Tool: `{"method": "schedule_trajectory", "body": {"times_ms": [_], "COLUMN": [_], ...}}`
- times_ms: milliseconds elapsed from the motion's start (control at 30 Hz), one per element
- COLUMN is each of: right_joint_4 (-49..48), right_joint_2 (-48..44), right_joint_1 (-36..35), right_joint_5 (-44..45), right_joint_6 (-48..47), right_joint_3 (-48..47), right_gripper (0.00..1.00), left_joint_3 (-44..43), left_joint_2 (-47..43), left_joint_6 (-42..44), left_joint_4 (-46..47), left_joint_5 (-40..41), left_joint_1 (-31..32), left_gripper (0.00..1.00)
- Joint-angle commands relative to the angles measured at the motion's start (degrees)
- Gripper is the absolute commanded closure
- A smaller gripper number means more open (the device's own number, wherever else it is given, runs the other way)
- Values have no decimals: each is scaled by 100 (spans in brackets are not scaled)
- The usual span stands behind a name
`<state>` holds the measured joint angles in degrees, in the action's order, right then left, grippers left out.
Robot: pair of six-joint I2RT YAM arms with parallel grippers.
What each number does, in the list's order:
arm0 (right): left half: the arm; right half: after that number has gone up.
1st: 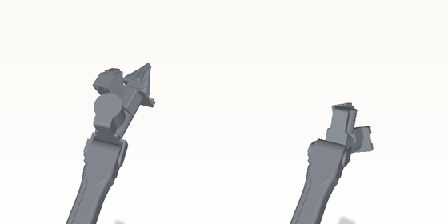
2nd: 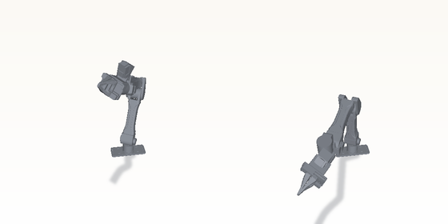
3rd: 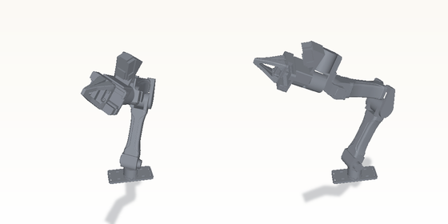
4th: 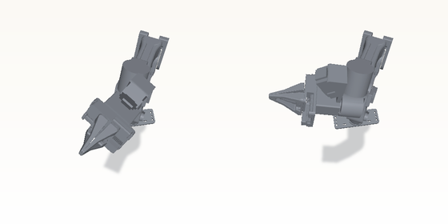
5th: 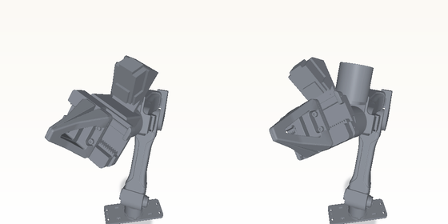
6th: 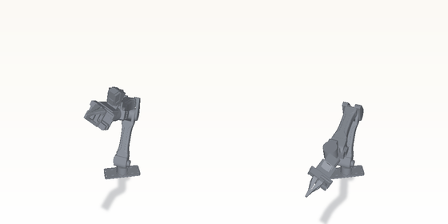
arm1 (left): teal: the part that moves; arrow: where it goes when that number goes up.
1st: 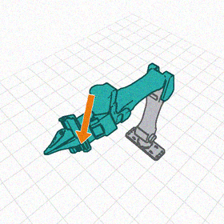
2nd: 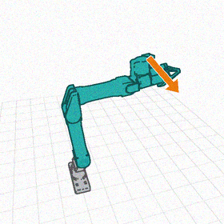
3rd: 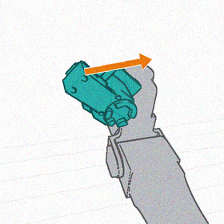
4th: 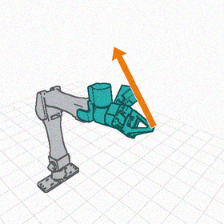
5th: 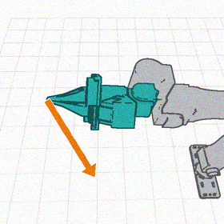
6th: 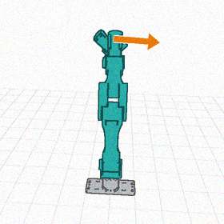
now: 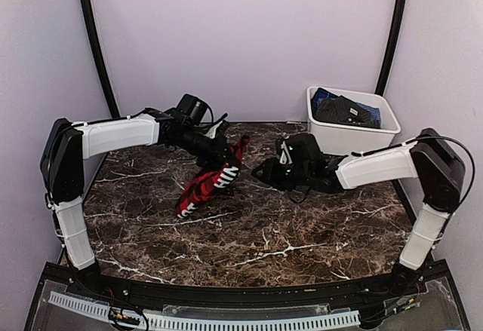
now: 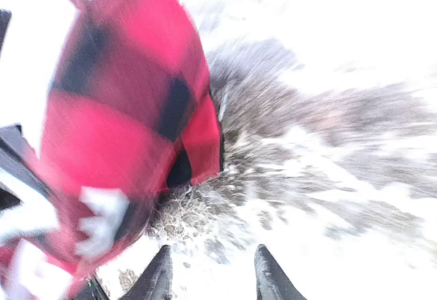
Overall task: Fold and stack the long sleeve shirts
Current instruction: Turn over the square-folded shirt at the center of the board, then smooth out the square-folded shirt at the center of the board.
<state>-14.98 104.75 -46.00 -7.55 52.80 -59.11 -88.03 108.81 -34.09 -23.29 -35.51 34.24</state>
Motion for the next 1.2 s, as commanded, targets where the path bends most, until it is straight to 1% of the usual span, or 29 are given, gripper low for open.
{"method": "schedule_trajectory", "body": {"times_ms": [0,33,67,100,133,167,267,367,467,533,633,767,833,933,1067,1167], "right_joint_4": [885,1007,1082,1132,1234,1354,1718,1735,1840,1946,2038,2133,2209,2322,2475,2620], "right_joint_2": [-1283,-1522,-1712,-1865,-1935,-1950,-1811,-1727,-1510,-1303,-960,-573,-364,-142,86,193], "right_joint_1": [368,455,518,533,538,539,523,507,414,334,228,126,77,-9,-85,-157], "right_joint_5": [913,964,991,990,983,928,785,530,409,376,377,491,543,634,735,1001], "right_joint_6": [-241,-254,-295,-365,-438,-507,-612,-643,-767,-851,-887,-946,-980,-1034,-1071,-1119], "right_joint_3": [729,874,991,1068,1073,1046,943,1003,919,804,613,359,206,12,-161,-287], "right_gripper": [56,53,50,46,42,39,32,27,25,24,25,29,32,35,38,39], "left_joint_3": [79,16,-104,-173,-290,-336,-564,-441,119,499,1049,1375,1561,1807,1863,1907], "left_joint_2": [173,279,469,583,607,622,534,227,-130,-366,-620,-708,-704,-654,-419,-261], "left_joint_6": [-336,-355,-359,-387,-392,-402,-274,-222,-164,-72,98,405,463,540,692,773], "left_joint_4": [633,633,637,648,663,661,380,183,102,64,38,-136,-81,123,97,96], "left_joint_5": [-9,59,69,103,122,156,476,943,1367,1487,1526,1758,1720,1455,1259,1237], "left_joint_1": [937,1068,1276,1407,1444,1484,1460,1236,902,580,23,-434,-639,-858,-901,-901], "left_gripper": [82,72,68,58,54,47,38,37,37,37,37,37,37,37,36,33]}}
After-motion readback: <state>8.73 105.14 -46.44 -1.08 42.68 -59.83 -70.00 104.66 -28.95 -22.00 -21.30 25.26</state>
